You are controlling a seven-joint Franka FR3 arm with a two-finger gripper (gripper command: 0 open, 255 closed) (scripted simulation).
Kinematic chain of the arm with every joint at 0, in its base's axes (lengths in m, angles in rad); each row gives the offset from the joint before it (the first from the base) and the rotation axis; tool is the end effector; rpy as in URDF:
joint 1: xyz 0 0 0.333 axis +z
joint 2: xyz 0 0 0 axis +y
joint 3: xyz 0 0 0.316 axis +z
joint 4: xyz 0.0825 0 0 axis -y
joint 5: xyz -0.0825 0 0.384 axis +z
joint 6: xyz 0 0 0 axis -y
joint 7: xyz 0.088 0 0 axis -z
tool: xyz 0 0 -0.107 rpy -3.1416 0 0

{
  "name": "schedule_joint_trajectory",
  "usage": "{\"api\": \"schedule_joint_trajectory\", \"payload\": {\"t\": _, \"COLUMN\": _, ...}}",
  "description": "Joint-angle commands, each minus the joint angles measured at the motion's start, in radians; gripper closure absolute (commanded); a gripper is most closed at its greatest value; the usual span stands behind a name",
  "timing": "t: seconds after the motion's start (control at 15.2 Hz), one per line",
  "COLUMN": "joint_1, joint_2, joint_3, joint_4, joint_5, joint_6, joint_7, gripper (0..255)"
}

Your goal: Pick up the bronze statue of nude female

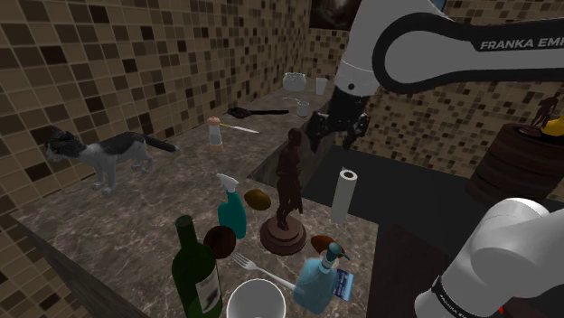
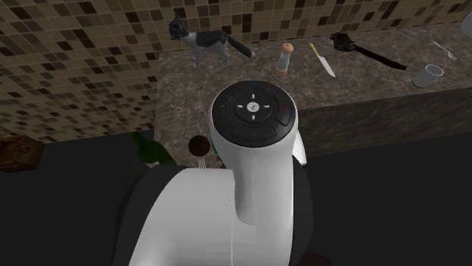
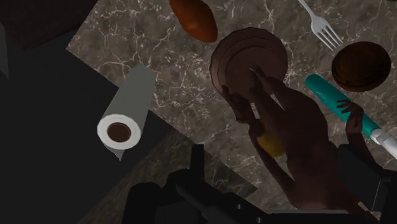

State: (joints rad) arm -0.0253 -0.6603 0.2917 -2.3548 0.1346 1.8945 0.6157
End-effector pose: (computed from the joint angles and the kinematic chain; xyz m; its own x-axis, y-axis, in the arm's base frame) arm 0.3565 0.1283 0.5677 0.8955 -0.4102 0.1726 -0.4046 -0.9120 -0.0681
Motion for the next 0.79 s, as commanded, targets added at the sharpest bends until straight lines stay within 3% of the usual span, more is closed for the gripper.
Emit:
{"api": "schedule_joint_trajectory", "payload": {"t": 0.0, "joint_1": -0.019, "joint_2": 0.05, "joint_3": 0.062, "joint_4": 0.017, "joint_5": 0.013, "joint_6": 0.053, "joint_7": 0.116, "gripper": 0}}
{"api": "schedule_joint_trajectory", "payload": {"t": 0.4, "joint_1": -0.108, "joint_2": 0.236, "joint_3": 0.242, "joint_4": 0.136, "joint_5": -0.023, "joint_6": 0.169, "joint_7": 0.453, "gripper": 0}}
{"api": "schedule_joint_trajectory", "payload": {"t": 0.73, "joint_1": -0.113, "joint_2": 0.256, "joint_3": 0.261, "joint_4": 0.098, "joint_5": -0.029, "joint_6": 0.228, "joint_7": 0.48, "gripper": 0}}
